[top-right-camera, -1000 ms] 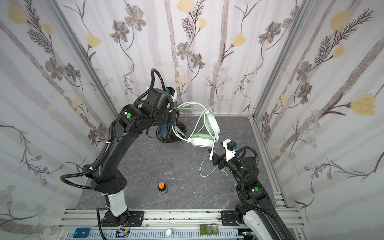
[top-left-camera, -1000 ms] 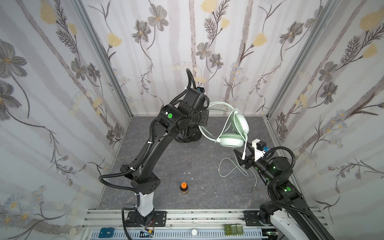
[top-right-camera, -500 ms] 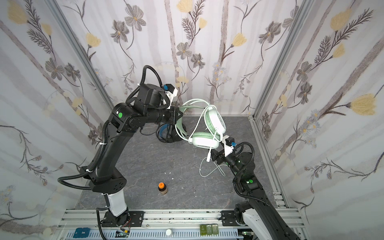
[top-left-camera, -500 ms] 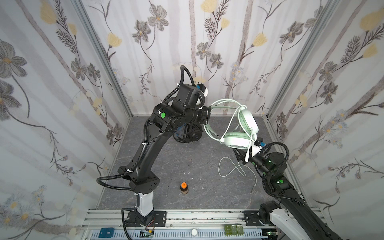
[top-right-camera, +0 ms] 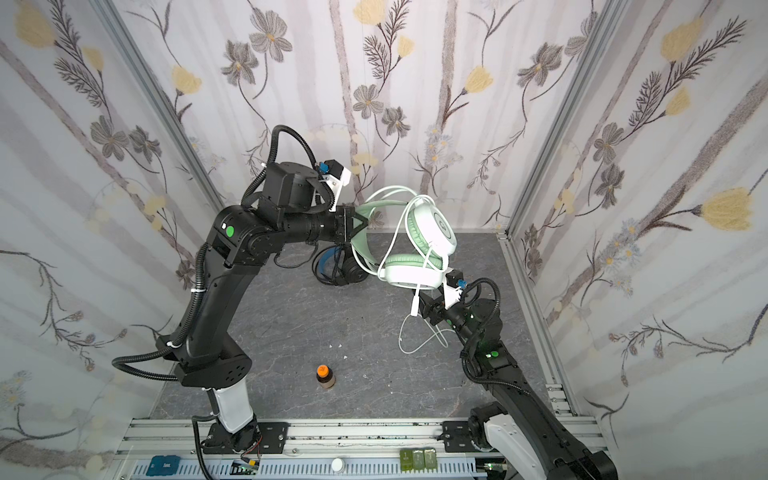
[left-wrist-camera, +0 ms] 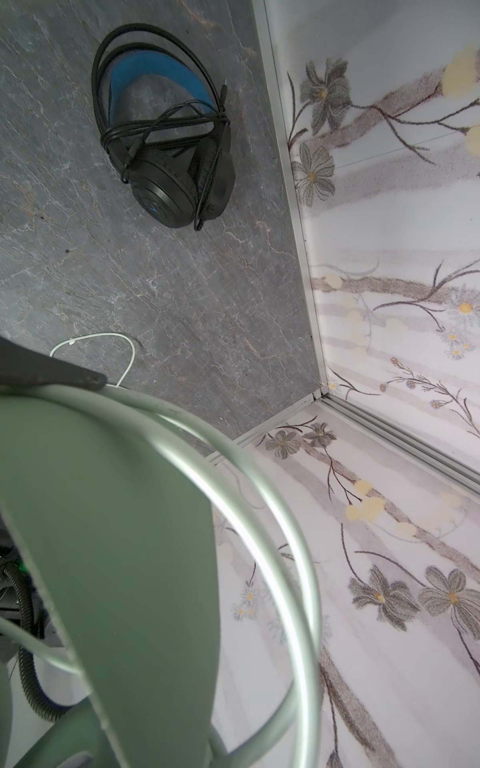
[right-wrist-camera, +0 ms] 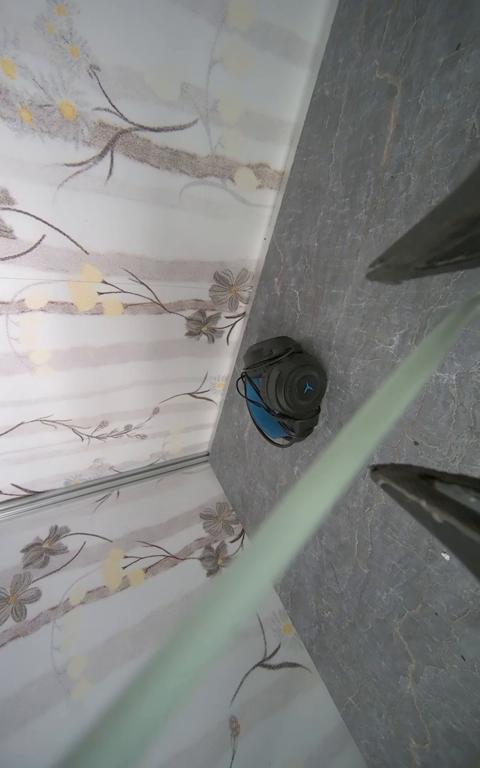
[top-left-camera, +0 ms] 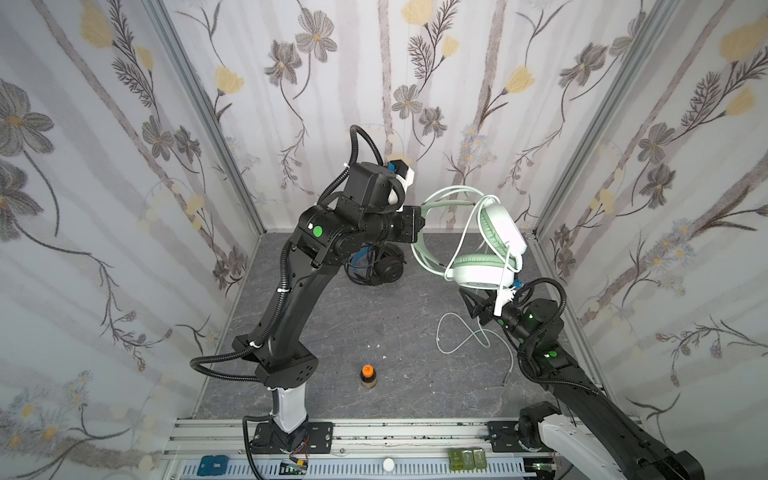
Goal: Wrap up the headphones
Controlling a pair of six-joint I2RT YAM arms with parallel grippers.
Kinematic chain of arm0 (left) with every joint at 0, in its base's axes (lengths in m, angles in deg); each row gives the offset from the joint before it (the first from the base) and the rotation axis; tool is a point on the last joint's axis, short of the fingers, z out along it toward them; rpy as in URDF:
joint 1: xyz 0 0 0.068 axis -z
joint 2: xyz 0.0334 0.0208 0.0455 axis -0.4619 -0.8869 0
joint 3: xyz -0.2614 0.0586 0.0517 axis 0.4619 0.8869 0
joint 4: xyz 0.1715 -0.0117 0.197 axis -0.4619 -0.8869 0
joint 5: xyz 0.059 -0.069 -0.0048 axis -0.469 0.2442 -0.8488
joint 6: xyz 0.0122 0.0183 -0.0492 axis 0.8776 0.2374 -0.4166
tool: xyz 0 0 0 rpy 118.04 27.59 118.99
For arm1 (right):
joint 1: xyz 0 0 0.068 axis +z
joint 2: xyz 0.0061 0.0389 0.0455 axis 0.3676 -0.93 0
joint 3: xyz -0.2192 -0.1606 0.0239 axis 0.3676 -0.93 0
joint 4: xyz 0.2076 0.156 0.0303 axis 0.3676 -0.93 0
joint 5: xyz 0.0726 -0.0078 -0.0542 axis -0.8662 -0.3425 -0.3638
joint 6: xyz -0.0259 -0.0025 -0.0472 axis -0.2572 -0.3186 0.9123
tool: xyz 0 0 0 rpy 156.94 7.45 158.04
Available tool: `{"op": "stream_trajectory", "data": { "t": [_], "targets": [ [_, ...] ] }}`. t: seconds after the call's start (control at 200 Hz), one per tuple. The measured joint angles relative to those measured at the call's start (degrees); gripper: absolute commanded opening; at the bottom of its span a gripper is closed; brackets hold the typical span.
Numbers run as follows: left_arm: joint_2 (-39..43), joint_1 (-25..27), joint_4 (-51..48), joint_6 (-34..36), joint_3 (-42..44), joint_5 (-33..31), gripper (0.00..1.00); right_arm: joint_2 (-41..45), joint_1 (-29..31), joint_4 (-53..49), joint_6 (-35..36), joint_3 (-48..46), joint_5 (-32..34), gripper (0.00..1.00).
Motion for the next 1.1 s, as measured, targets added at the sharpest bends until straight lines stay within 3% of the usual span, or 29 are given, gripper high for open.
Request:
{"op": "stream_trajectory", "data": {
  "t": [0.819, 0.954, 1.014, 1.099],
  "targets": [
    [0.1, -3.3, 9.8, -5.6, 2.4, 3.7, 0.0, -5.5, 0.0, 1.2, -0.3, -1.0, 2.7, 0.18],
    [0.3, -3.6, 11.8, -6.4, 3.1, 4.8, 0.0, -5.7, 0.1, 0.2, 0.0, -0.9, 4.5, 0.09],
    [0.7, -3.6, 12.8, -7.1, 4.2, 5.0, 0.0, -5.7, 0.4, -0.7, 0.9, -0.5, 5.2, 0.0],
    [2.1, -3.6, 14.4, -7.9, 7.3, 4.5, 0.0, -5.7, 1.0, -1.8, 1.5, 0.0, 6.1, 0.0]
  ]
}}
